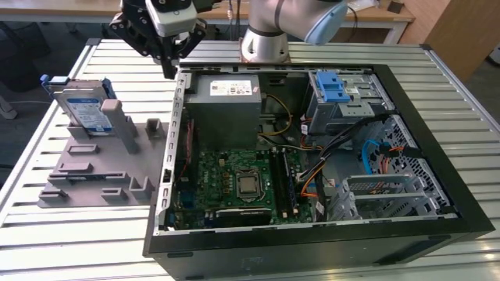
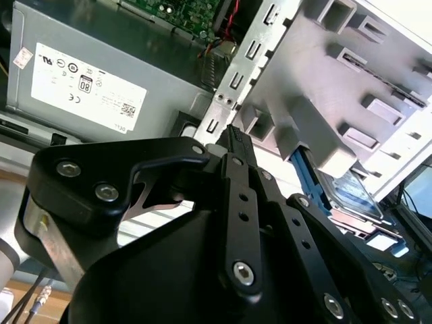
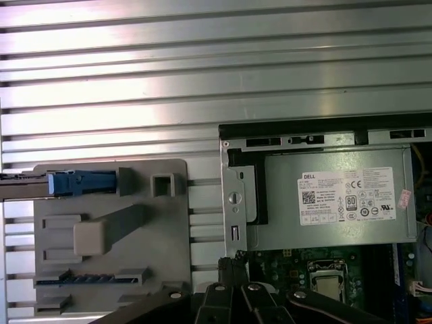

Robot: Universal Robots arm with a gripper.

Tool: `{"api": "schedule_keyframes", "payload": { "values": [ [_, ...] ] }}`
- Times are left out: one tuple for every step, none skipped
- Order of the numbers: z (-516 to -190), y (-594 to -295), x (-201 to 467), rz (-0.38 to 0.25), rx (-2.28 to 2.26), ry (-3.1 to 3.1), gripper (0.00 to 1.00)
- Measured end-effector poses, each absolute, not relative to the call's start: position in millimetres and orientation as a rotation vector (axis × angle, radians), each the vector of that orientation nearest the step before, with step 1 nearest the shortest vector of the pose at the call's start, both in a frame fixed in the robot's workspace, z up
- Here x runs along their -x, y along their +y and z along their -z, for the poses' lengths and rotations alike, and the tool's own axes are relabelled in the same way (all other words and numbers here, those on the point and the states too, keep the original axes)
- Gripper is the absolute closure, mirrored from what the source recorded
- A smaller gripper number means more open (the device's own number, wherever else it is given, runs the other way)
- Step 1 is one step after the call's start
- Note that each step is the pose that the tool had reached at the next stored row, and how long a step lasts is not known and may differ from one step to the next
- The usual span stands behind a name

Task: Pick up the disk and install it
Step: 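Reach for the disk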

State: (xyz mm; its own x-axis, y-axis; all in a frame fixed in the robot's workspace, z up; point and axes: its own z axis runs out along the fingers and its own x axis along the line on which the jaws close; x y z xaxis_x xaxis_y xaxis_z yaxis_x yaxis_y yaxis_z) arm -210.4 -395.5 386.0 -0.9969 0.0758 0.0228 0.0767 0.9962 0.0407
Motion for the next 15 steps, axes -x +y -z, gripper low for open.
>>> {"api": "schedule_keyframes", "payload": {
  "values": [
    [-385.9, -395.3, 211.9, 0.065, 0.119, -3.117, 0.89],
    [-385.9, -395.1, 213.0, 0.065, 0.119, -3.117, 0.89],
    [-385.9, -394.7, 213.8, 0.065, 0.119, -3.117, 0.89],
    [-385.8, -394.3, 214.7, 0.065, 0.119, -3.117, 0.89],
    [-385.8, -394.0, 215.6, 0.065, 0.119, -3.118, 0.89],
    [-385.7, -393.9, 216.5, 0.065, 0.119, -3.118, 0.89],
    [-385.7, -393.8, 217.1, 0.065, 0.119, -3.118, 0.89],
    [-385.7, -393.6, 217.6, 0.065, 0.119, -3.117, 0.89],
    [-385.7, -393.5, 218.2, 0.065, 0.119, -3.117, 0.89],
    [-385.6, -393.4, 218.7, 0.065, 0.119, -3.117, 0.89],
    [-385.5, -393.2, 219.3, 0.065, 0.119, -3.117, 0.89],
    [-385.5, -393.1, 219.9, 0.065, 0.119, -3.117, 0.89],
    [-385.5, -393.0, 220.5, 0.065, 0.119, -3.117, 0.89],
    [-385.4, -392.8, 221.2, 0.065, 0.119, -3.117, 0.89],
    [-385.3, -392.7, 221.8, 0.065, 0.119, -3.117, 0.89]
  ]
}}
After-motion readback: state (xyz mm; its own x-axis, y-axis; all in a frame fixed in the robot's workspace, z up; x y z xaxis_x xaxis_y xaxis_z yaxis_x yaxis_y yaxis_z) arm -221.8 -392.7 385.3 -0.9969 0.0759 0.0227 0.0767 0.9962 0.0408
